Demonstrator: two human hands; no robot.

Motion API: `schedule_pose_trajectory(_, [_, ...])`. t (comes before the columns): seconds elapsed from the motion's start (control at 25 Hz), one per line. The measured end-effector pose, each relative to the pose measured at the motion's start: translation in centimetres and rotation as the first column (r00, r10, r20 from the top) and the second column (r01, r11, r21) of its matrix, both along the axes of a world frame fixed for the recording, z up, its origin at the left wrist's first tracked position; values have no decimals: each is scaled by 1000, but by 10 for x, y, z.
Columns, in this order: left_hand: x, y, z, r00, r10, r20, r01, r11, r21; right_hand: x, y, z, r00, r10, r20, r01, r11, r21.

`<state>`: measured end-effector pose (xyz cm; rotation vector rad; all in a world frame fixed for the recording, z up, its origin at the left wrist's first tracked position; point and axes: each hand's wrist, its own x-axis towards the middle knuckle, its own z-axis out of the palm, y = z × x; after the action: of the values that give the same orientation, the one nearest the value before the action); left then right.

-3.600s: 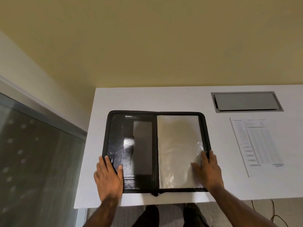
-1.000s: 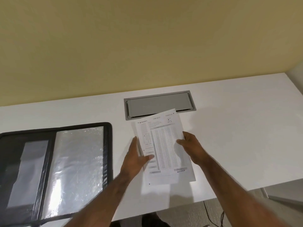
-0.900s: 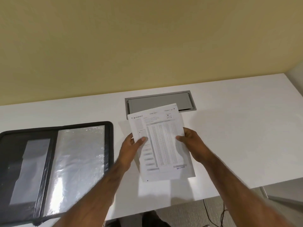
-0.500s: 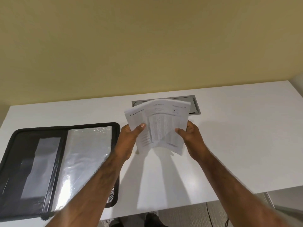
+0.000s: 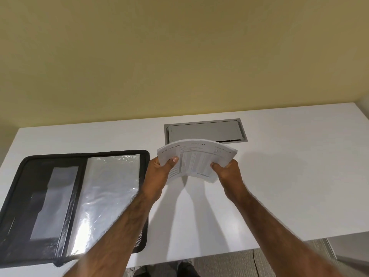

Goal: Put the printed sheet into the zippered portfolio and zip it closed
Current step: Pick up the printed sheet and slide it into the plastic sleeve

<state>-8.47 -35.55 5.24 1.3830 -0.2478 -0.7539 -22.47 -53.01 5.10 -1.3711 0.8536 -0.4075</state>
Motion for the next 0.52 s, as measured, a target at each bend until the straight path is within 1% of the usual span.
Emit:
schedule_pose_trajectory(0.2, [-4,1,0,1000,16,-24,-15,1000,20,-3,2,1,1000,18,0,-18,1000,8])
schedule_pose_trajectory(0.36, [-5,2,1,1000,11,-11,-11,1000,5,-5,1,4,1000,23,-8,-23,1000,-4])
schedule_pose_trajectory(0.52, [-6,1,3,1000,12,3,-12,1000,25,-9,1,5,1000,24,-20,-24,1000,-20])
